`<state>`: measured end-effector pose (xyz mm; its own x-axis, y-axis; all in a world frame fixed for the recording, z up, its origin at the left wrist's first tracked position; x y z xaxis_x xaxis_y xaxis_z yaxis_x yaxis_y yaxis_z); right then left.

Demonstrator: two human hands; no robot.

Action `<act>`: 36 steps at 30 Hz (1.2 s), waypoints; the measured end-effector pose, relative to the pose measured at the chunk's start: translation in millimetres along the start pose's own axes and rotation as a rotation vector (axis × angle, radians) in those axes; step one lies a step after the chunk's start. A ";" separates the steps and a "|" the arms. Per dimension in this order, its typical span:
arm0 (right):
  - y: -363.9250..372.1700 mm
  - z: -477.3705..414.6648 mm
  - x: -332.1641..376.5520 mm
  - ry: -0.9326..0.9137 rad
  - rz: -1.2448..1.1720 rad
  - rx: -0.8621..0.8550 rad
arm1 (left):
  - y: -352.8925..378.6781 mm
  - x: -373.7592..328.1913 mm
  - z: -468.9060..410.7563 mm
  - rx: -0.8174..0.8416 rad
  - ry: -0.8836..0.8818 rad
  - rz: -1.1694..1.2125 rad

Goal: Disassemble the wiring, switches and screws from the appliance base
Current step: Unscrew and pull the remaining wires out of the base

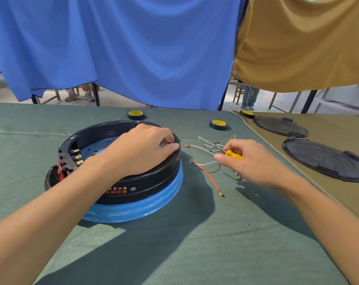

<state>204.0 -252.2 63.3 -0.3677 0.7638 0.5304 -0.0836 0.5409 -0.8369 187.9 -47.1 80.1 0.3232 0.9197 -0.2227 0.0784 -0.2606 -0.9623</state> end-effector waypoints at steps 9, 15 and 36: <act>-4.9 -24.4 60.6 -0.058 -0.119 0.084 | -16.0 51.9 2.6 0.082 -0.136 -0.065; 7.5 -46.4 99.0 -0.105 0.134 0.105 | 8.5 74.1 4.1 0.262 -0.261 -0.116; 34.5 -41.4 98.3 -0.154 0.285 -0.083 | 21.4 91.5 6.7 0.339 -0.376 -0.231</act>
<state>203.4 -143.9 92.2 -0.5019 0.8296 0.2446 0.1162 0.3450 -0.9314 212.9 33.5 38.1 -0.0305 0.9993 0.0196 -0.2208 0.0124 -0.9752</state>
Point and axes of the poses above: each hand's wrist, its own z-axis away from the middle knuckle, its own y-axis out of the palm, x = y × z, the point moved 8 cm from there along -z, towards the middle knuckle, and after that the axes turned 7 degrees about x, right-handed, at the moved point
